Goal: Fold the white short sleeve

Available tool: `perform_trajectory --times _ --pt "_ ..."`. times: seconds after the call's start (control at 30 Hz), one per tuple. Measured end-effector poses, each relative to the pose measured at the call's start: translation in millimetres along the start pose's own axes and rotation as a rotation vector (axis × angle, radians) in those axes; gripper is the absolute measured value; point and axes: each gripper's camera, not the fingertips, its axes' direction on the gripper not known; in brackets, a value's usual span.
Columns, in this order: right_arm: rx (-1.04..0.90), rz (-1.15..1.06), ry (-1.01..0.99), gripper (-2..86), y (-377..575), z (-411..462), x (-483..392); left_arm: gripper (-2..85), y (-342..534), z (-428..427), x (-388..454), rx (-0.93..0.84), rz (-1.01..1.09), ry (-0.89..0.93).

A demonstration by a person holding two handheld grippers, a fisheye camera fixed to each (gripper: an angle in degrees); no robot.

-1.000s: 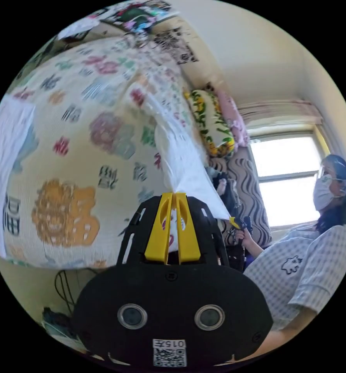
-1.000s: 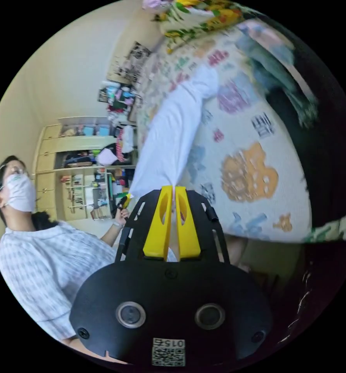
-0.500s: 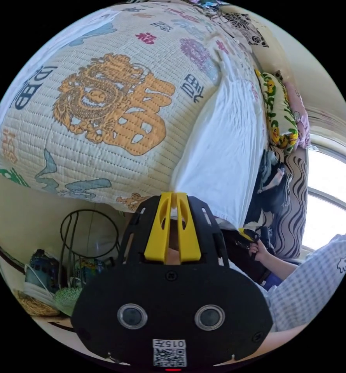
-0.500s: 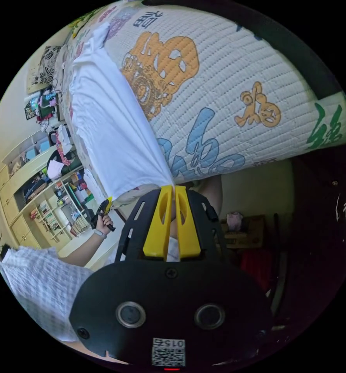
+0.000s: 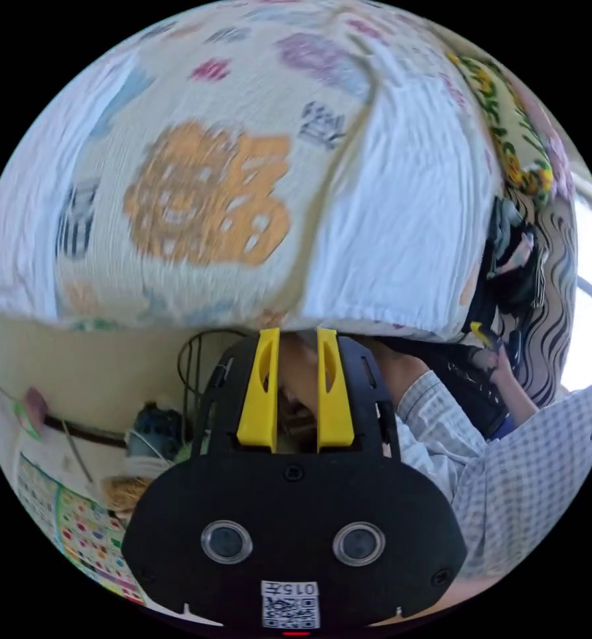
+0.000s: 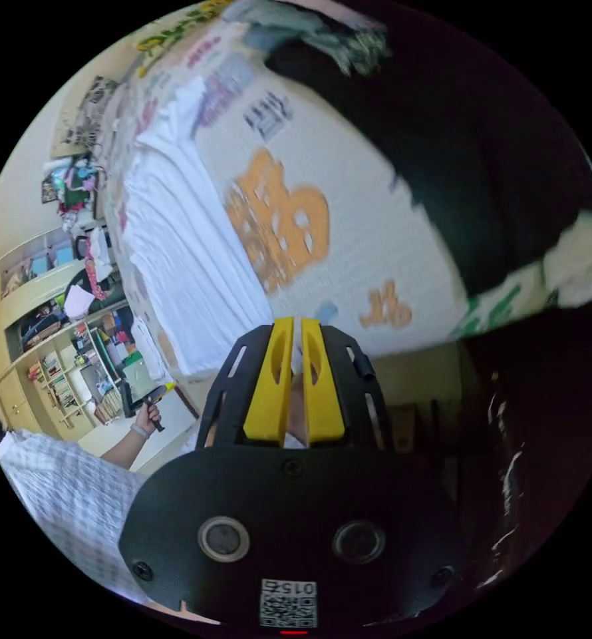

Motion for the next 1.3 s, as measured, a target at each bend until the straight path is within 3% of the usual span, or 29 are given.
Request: perform_trajectory --times 0.1,0.27,0.57,0.73,0.87,1.1,1.3 --pt "0.113 -0.102 -0.027 3.4 -55.1 -20.7 -24.0 9.2 -76.3 -10.6 78.3 0.113 0.236 -0.033" --pt "0.170 -0.233 -0.047 6.6 -157.4 -26.4 -68.7 9.8 -210.7 2.5 231.5 0.293 0.570 0.109" --pt "0.132 -0.207 -0.101 4.8 -236.7 -3.0 -107.0 11.8 -382.6 86.6 428.5 0.289 0.703 0.171" --pt "0.254 -0.488 -0.030 1.2 -206.7 -10.3 -164.1 12.7 -431.8 124.5 468.0 0.241 0.685 0.191" --pt "0.122 -0.747 0.107 2.4 -179.5 16.6 -209.8 13.3 -445.5 145.0 477.1 0.240 0.684 0.148" --pt "0.023 -0.841 0.150 5.1 -158.9 23.2 -208.9 13.6 -464.9 189.3 478.8 0.140 0.643 0.030" --pt "0.155 -0.712 0.145 5.2 -193.0 -19.5 -177.8 13.9 -482.7 228.1 509.7 0.134 0.688 -0.088"
